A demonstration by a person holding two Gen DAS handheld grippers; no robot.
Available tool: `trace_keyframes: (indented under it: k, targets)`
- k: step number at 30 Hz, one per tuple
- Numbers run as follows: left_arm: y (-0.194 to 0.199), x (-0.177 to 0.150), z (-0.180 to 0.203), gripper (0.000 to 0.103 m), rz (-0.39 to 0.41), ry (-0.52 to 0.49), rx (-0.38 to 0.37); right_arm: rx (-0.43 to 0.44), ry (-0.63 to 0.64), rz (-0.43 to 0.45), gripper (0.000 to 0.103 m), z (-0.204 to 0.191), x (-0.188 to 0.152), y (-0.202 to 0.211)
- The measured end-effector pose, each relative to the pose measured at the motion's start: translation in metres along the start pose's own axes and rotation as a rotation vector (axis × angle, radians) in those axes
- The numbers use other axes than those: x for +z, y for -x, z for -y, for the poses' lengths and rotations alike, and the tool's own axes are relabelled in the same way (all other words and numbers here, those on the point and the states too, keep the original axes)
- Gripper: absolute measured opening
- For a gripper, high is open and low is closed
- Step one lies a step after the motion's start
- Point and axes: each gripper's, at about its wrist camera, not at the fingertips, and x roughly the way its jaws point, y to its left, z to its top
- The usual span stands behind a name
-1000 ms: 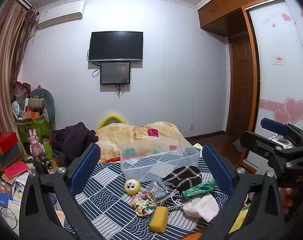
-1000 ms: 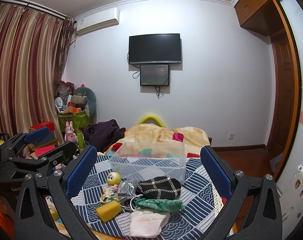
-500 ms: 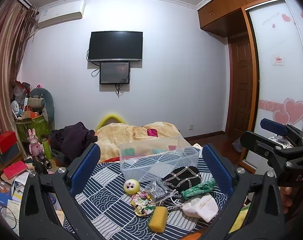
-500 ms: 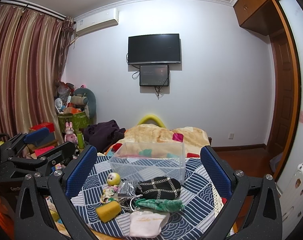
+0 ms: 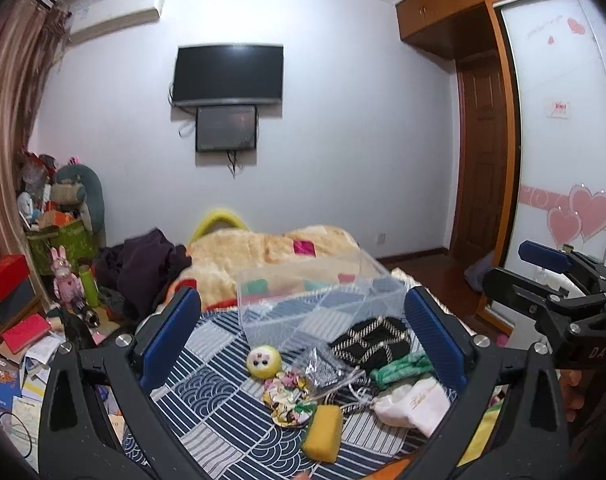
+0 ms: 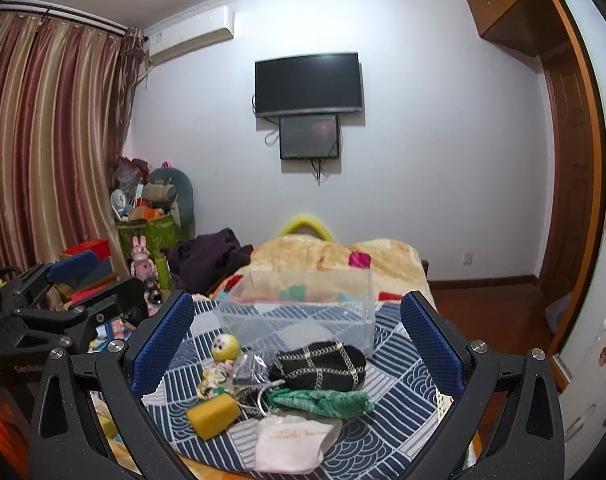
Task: Organize soft objects
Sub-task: 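Grasp the yellow felt ball with the left tool while the right tool grasps the black chain pouch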
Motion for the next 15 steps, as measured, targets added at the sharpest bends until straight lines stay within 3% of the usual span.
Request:
trace_keyframes:
  k: [8,13,15]
  targets:
    - [-0.067,-0.026,-0.031,0.103,-0.166,0.039,0.011,-0.001,-0.01,-0.17,0.103,0.026,-0.032,-0.054]
    - [-0.11,-0.039,-0.052,0.09,-0.262,0.056,0.014,0.026,-0.028,-0.261,0.097,0.045,-0.039,-0.088]
    - [-0.128,-0.045,-0.061,0.089,-0.317,0.077,0.001,0.078,-0.048,-0.312,0.096,0.055,-0.038,-0.105]
